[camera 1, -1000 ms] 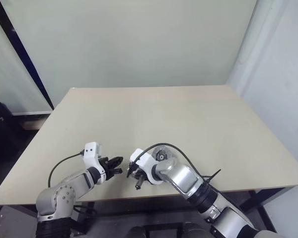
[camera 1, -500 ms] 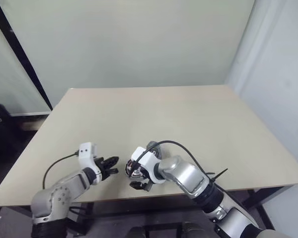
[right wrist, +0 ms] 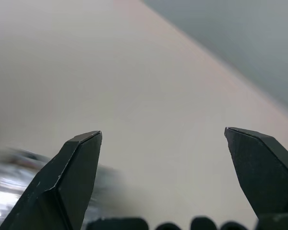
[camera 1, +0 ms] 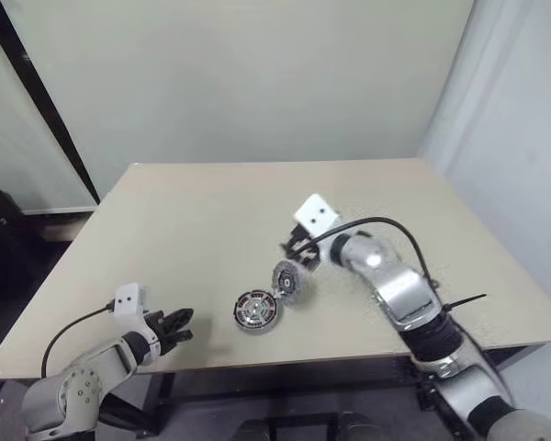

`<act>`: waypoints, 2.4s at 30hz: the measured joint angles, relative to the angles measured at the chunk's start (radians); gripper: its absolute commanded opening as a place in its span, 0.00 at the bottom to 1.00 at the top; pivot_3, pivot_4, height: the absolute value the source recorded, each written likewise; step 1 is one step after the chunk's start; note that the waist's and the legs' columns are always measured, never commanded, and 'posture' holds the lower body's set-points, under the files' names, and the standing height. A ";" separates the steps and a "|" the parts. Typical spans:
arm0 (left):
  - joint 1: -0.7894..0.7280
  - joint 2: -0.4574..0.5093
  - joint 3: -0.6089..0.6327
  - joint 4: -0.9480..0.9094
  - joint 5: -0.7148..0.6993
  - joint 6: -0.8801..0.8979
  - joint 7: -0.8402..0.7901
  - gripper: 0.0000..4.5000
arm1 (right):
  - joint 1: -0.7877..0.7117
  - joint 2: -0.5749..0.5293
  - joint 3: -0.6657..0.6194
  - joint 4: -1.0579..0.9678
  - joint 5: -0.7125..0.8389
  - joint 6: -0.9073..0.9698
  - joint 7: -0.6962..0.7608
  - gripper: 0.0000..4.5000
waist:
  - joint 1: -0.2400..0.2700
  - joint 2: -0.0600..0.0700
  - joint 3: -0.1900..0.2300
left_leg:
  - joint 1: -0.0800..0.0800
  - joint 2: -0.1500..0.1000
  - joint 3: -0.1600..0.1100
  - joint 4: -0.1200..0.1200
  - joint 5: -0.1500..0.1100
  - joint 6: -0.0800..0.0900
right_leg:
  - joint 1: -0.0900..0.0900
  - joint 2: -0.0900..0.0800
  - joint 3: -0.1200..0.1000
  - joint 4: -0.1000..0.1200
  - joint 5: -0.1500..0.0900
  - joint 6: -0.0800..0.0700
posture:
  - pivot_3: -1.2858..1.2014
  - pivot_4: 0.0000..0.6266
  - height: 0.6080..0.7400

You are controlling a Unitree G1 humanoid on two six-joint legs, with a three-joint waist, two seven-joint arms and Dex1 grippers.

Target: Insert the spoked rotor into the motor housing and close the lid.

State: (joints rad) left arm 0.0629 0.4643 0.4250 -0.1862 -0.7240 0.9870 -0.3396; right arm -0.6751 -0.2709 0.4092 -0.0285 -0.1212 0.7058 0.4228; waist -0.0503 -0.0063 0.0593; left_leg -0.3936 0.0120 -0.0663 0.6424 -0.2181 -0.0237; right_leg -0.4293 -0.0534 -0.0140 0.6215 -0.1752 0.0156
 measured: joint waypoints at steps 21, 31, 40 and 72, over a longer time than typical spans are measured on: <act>-0.047 0.009 -0.028 -0.025 -0.001 0.025 -0.009 0.00 | 0.128 0.278 0.104 0.339 0.025 -0.280 0.119 0.99 | -0.001 0.000 0.000 | 0.001 0.001 -0.001 -0.001 0.000 0.001 | 0.001 0.003 0.001 0.002 0.000 0.000 | 0.52 0.00 1.00; -0.047 0.000 -0.064 -0.066 -0.003 0.037 -0.010 0.00 | 0.130 0.288 0.086 0.462 0.048 -0.367 0.190 0.99 | 0.000 0.000 0.000 | 0.001 0.001 -0.002 0.000 0.000 0.001 | 0.001 0.003 0.001 0.003 0.000 0.000 | 0.52 0.00 1.00; -0.062 0.000 -0.096 -0.066 -0.002 0.050 -0.020 0.00 | 0.005 0.213 0.031 0.578 0.101 -0.451 0.438 0.99 | -0.001 0.000 0.000 | 0.002 0.001 -0.002 0.000 0.003 0.004 | 0.002 0.004 0.001 0.003 0.000 0.000 | 0.52 0.00 1.00; 0.047 0.000 -0.027 -0.208 -0.048 0.123 0.025 0.00 | -0.227 0.363 -0.035 1.181 0.037 -0.753 0.605 0.99 | -0.001 0.000 0.000 | 0.003 0.001 -0.002 -0.001 0.003 0.004 | 0.002 0.004 0.003 0.005 0.000 0.000 | 0.52 0.00 1.00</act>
State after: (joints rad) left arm 0.1096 0.4640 0.3983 -0.3939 -0.7723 1.1104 -0.3149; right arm -0.9016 0.0925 0.3746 1.1524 -0.0840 -0.0472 1.0281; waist -0.0512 -0.0059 0.0594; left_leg -0.3905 0.0128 -0.0679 0.6417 -0.2154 -0.0196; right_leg -0.4275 -0.0491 -0.0114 0.6266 -0.1749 0.0154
